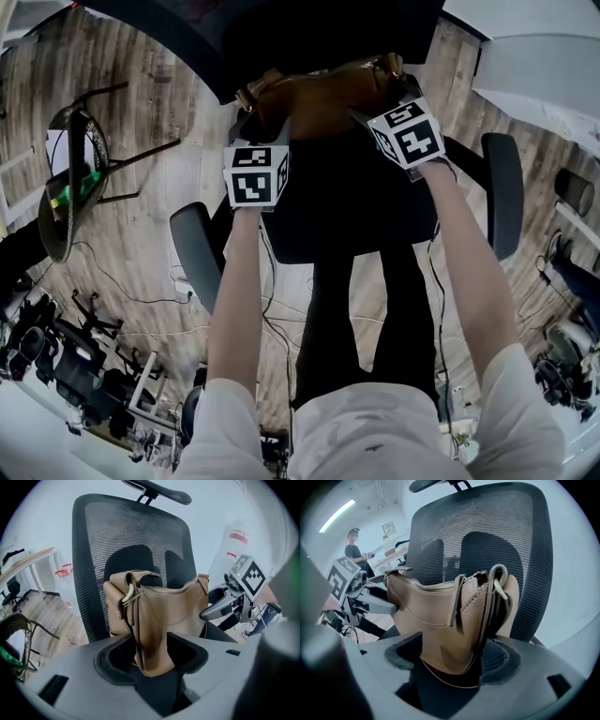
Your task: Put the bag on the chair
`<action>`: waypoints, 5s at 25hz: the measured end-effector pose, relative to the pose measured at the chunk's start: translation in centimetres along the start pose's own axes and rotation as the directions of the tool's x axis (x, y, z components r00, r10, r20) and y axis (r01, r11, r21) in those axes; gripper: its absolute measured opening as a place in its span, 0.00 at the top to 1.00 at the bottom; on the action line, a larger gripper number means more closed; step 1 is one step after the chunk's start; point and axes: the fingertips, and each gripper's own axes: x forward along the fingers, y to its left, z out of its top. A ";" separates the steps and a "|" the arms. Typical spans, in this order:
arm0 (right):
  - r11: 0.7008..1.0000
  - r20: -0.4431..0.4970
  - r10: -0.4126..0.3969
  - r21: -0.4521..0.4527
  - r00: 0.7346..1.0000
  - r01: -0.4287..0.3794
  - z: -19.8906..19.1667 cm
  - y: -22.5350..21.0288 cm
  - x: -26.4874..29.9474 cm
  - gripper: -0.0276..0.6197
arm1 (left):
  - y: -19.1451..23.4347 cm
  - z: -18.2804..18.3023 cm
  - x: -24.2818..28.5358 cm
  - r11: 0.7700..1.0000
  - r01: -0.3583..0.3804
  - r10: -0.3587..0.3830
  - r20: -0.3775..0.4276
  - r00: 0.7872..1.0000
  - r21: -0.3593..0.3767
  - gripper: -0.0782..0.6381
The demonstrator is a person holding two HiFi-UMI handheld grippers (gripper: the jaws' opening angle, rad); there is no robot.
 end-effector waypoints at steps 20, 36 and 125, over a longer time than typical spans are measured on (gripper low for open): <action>0.998 -0.042 -0.053 0.034 0.998 0.055 -1.8 1.2 -3.4 0.37 | -0.5 -1.7 -2.9 0.999 -0.016 0.014 -0.040 0.999 -0.042 0.60; 0.998 0.047 -0.048 0.031 0.998 0.046 -1.3 3.3 -7.0 0.39 | -3.4 -1.4 -6.1 1.000 0.000 0.000 0.021 1.000 0.008 0.60; 0.970 0.570 0.175 -0.237 0.803 -0.043 -6.1 28.9 -53.5 0.88 | -33.2 0.1 -50.5 0.997 -0.065 0.036 0.519 0.854 0.037 0.83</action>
